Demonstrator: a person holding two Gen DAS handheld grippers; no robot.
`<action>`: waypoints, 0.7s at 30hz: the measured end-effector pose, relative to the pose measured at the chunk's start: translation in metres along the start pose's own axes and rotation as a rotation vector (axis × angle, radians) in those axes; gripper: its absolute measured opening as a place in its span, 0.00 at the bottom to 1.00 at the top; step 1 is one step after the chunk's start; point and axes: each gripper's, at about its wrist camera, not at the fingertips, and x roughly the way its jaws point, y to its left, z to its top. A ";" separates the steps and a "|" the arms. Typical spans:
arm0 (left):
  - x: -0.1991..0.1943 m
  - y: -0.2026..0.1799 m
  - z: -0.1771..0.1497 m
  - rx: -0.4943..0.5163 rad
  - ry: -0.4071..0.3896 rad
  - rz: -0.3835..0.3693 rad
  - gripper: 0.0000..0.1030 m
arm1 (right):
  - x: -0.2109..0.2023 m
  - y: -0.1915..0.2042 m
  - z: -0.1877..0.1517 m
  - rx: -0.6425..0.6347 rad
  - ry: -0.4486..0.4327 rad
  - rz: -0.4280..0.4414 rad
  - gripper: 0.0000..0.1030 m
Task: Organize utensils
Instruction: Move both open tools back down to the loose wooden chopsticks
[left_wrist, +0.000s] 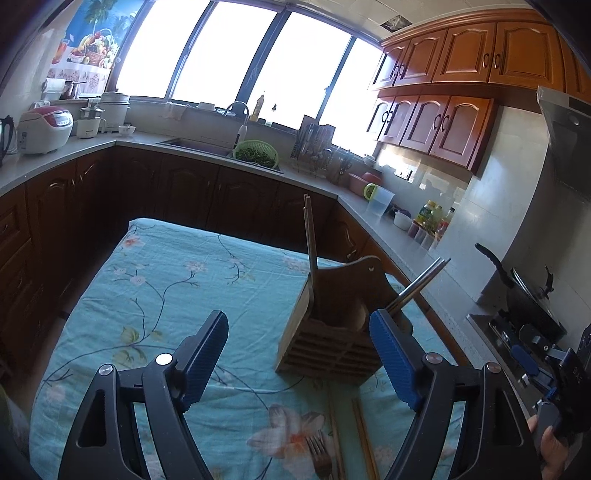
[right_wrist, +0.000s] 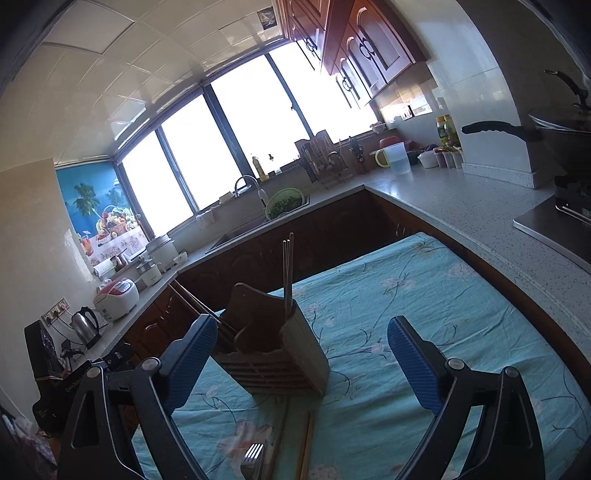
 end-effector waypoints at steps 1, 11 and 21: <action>-0.001 0.000 -0.004 -0.003 0.013 0.002 0.76 | -0.002 -0.003 -0.005 0.007 0.009 -0.004 0.92; 0.001 -0.002 -0.019 -0.022 0.117 0.019 0.76 | -0.004 -0.019 -0.042 0.014 0.101 -0.040 0.92; 0.007 -0.007 -0.025 -0.014 0.169 0.035 0.76 | 0.010 -0.015 -0.060 -0.003 0.162 -0.033 0.92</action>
